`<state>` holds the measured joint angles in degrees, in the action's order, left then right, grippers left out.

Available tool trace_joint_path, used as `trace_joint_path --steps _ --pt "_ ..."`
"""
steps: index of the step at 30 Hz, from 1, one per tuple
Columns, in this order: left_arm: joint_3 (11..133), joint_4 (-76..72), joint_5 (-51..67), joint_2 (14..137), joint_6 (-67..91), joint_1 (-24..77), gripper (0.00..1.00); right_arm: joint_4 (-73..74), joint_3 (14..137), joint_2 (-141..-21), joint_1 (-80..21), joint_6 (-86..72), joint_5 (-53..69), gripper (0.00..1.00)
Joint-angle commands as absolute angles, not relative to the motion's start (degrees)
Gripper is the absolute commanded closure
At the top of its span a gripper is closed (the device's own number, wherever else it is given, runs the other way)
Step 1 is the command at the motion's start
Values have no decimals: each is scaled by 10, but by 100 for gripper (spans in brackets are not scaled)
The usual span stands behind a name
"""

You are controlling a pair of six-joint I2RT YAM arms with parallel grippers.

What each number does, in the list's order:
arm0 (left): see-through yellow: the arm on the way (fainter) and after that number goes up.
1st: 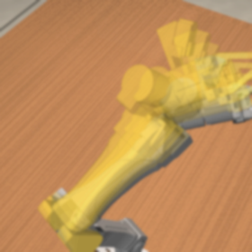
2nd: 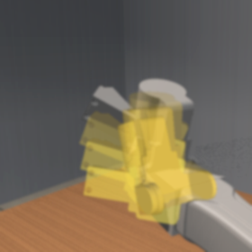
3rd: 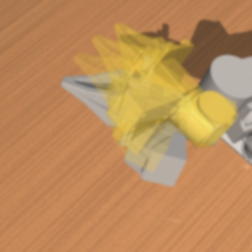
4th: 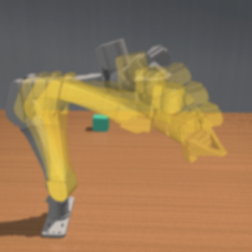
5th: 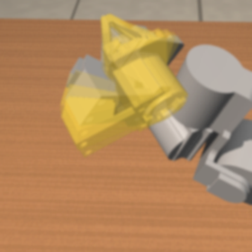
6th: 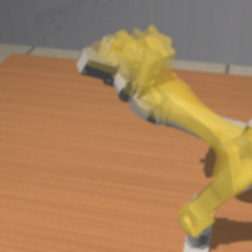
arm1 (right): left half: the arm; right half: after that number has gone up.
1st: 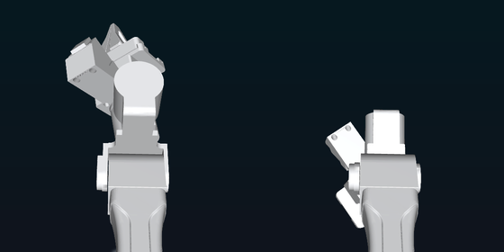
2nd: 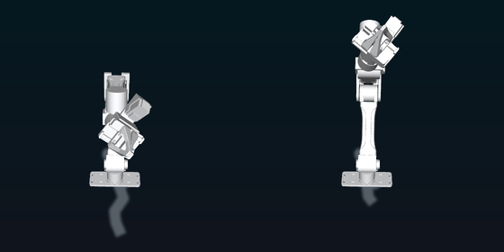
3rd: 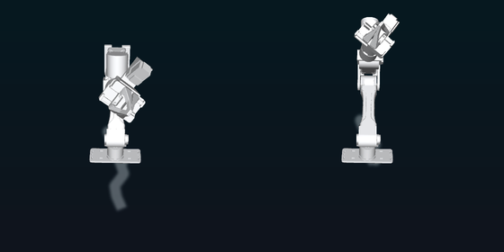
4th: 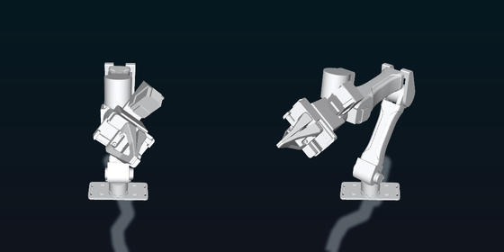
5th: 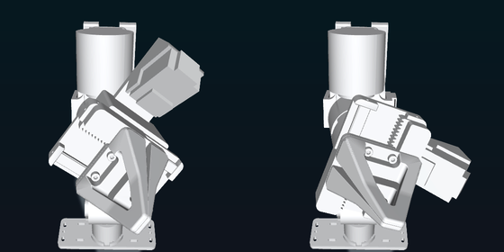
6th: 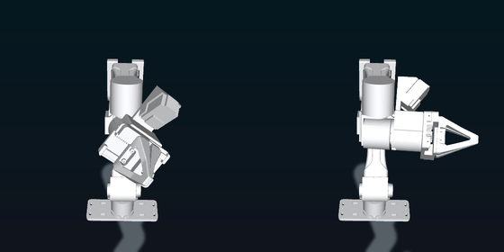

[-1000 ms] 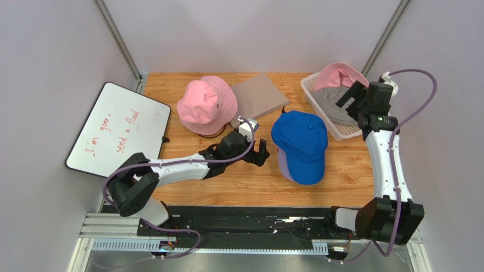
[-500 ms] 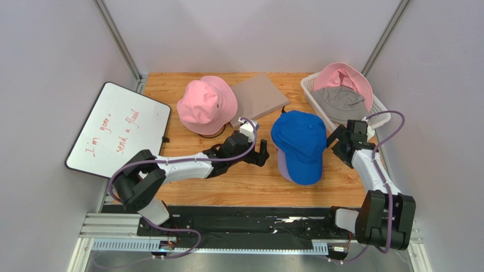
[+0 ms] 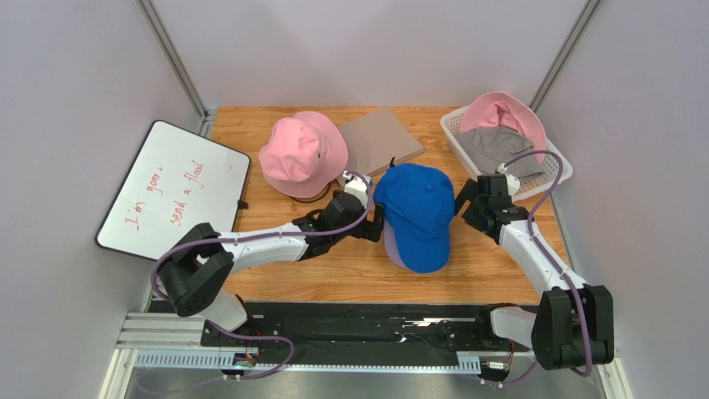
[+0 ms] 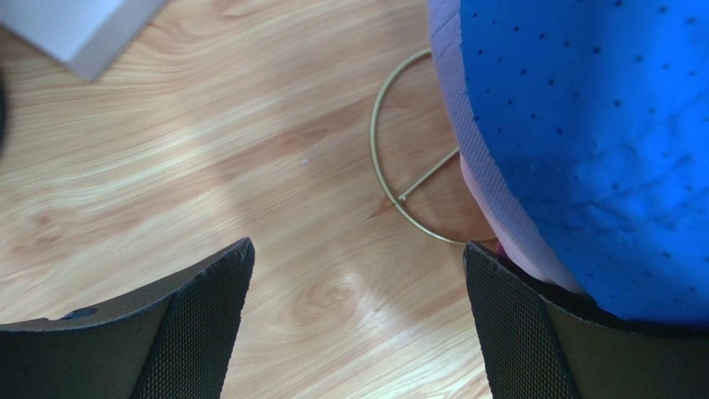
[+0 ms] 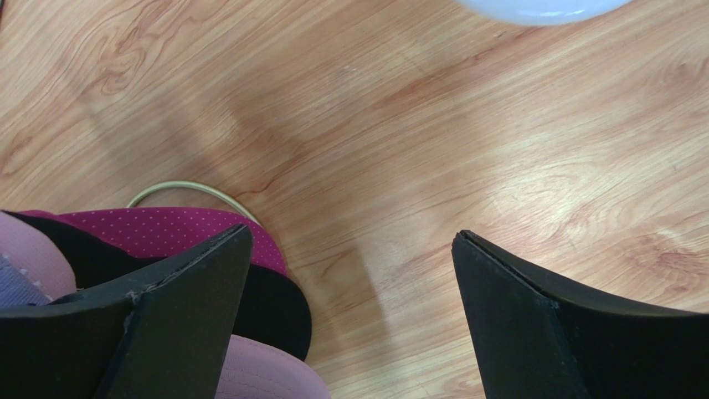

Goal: Stack the hats
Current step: Adjust the hat stand at the center of the board.

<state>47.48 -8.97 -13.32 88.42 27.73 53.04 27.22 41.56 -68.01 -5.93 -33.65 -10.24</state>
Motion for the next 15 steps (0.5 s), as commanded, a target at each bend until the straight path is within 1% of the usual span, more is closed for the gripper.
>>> trace_joint_path --steps 1,6,11,15 --pt "465 -71 -169 830 272 515 0 279 415 -657 -94 -356 -119 2" --pt "468 -85 -127 832 271 494 0 304 406 -626 -95 -352 -122 2" --pt "509 -96 -113 879 263 484 0 337 404 -575 -95 -344 -114 2" --pt "529 -105 -108 900 261 469 0 355 409 -559 -95 -332 -114 2"
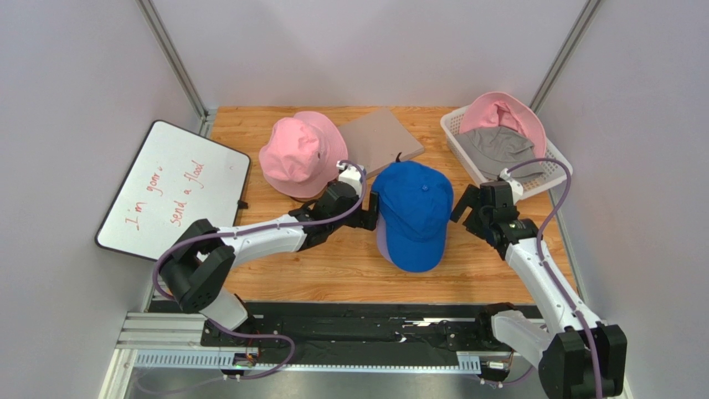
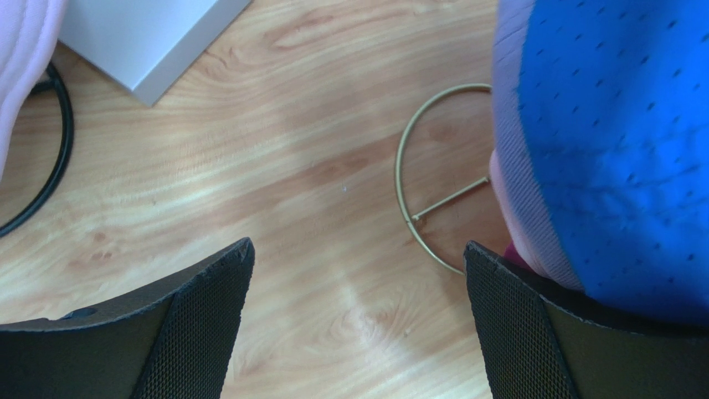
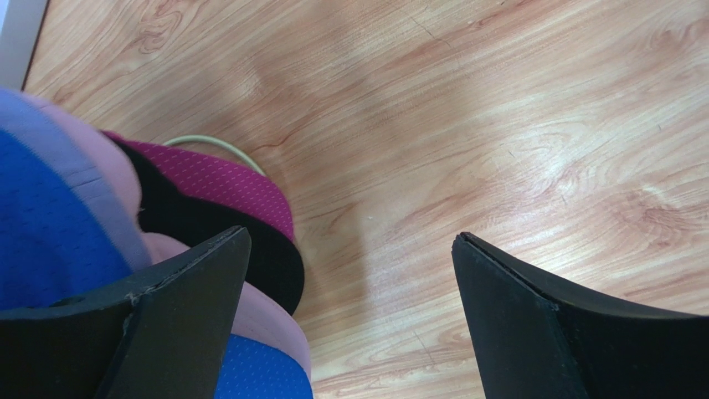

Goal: Stack the hats
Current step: Adjust the hat stand at the center of the board.

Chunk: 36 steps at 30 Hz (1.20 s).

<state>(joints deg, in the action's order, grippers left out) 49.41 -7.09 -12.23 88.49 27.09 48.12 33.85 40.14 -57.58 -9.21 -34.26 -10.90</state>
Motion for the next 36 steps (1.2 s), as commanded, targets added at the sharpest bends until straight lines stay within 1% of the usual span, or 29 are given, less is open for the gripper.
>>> trace_joint_path --steps 1,11,15,19,22,27,30,36 --pt "535 -107 -105 906 260 462 0 358 410 -560 -94 -327 -126 1" --pt "584 -112 -73 947 248 439 0 356 421 -585 -79 -321 -132 0" --pt "554 -117 -82 931 260 432 0 356 403 -582 -65 -316 -135 0" --pt "502 -106 -105 878 272 430 0 348 388 -585 -51 -314 -138 0" --pt "475 -109 -93 859 290 430 0 335 378 -596 -50 -321 -123 0" --pt "466 -120 -69 886 310 445 1 305 354 -608 -54 -344 -91 2" --pt "478 -117 -77 907 309 474 1 299 343 -615 -58 -345 -92 2" --pt "476 -112 -92 911 320 496 1 297 330 -604 -75 -354 -82 2"
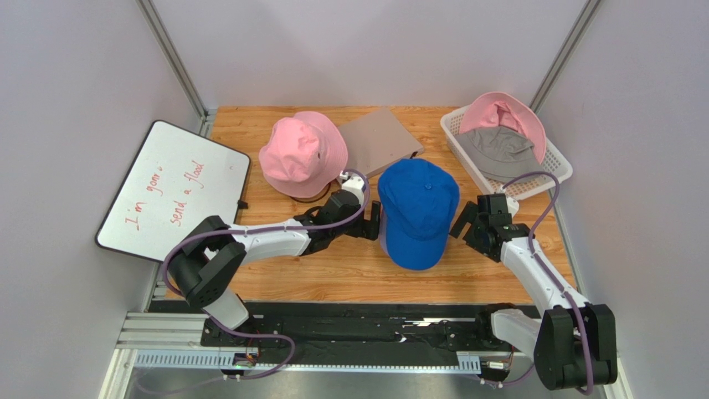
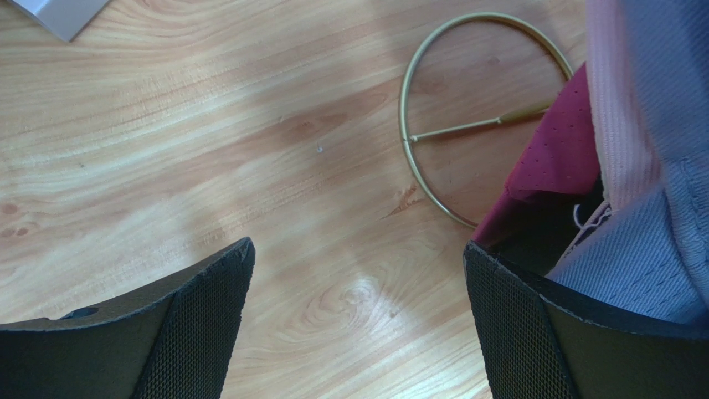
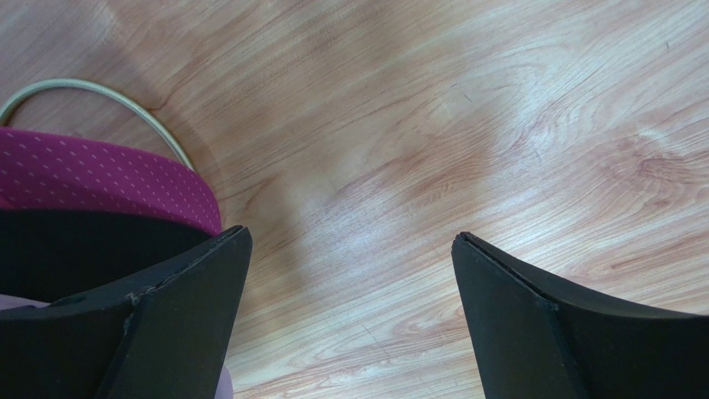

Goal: Stack the hats
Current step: Adjust the hat stand at the center of the board.

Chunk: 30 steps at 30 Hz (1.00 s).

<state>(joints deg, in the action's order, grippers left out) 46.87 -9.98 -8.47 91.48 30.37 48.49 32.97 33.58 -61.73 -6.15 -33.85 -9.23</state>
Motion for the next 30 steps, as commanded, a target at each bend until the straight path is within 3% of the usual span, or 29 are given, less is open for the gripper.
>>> trace_joint_path --steps 1,17,25,30 --pt "476 -109 -95 910 320 497 1 297 330 -603 -83 -360 -82 2" --pt "470 -90 -119 882 316 508 1 359 342 -554 -114 -353 -127 2" --pt "434 -39 -156 739 302 508 0 412 385 -519 -113 -336 -165 2" --pt "431 -89 -84 661 277 508 7 422 400 -503 -113 -342 -159 1"
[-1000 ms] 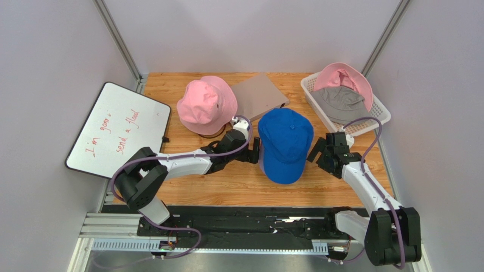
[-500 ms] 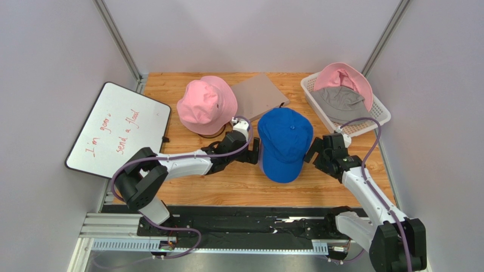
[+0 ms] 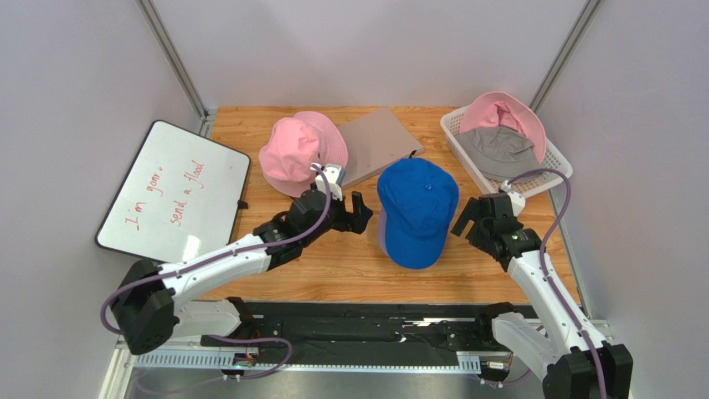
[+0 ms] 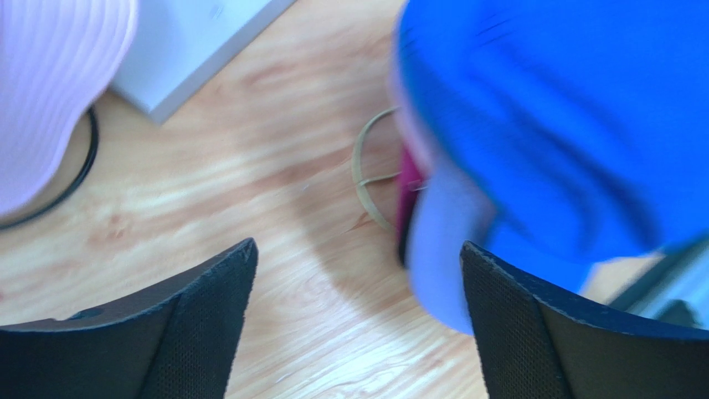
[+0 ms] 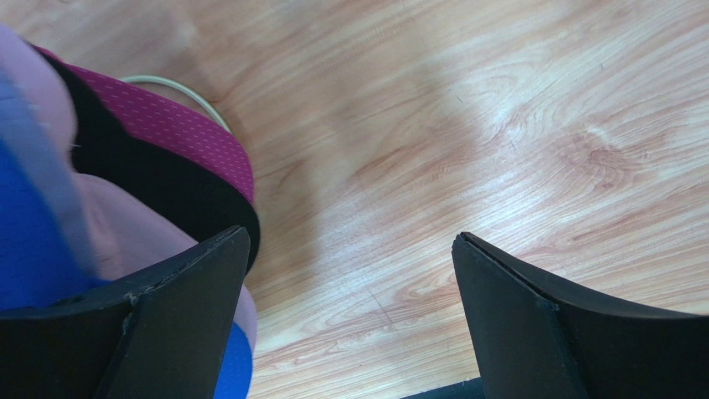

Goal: Stack the hats
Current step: Adjust the hat stand at the center of the board.

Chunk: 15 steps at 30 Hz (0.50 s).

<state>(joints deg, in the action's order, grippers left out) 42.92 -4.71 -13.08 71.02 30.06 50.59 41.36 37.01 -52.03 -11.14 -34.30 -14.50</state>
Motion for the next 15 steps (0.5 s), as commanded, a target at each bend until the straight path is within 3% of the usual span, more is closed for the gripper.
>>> trace_joint_path --steps 1,4,6,9,15 --pt "433 -104 -40 657 276 508 9 422 401 -502 -114 -344 -157 1" --pt "455 -130 24 673 300 508 17 423 403 -504 -113 -345 -152 2" --pt "470 -122 39 692 315 508 30 425 404 -504 -114 -344 -149 2" --pt "465 -134 42 704 337 506 40 431 406 -495 -114 -343 -153 2" --pt "456 -189 89 728 370 490 42 433 412 -483 -113 -341 -149 2"
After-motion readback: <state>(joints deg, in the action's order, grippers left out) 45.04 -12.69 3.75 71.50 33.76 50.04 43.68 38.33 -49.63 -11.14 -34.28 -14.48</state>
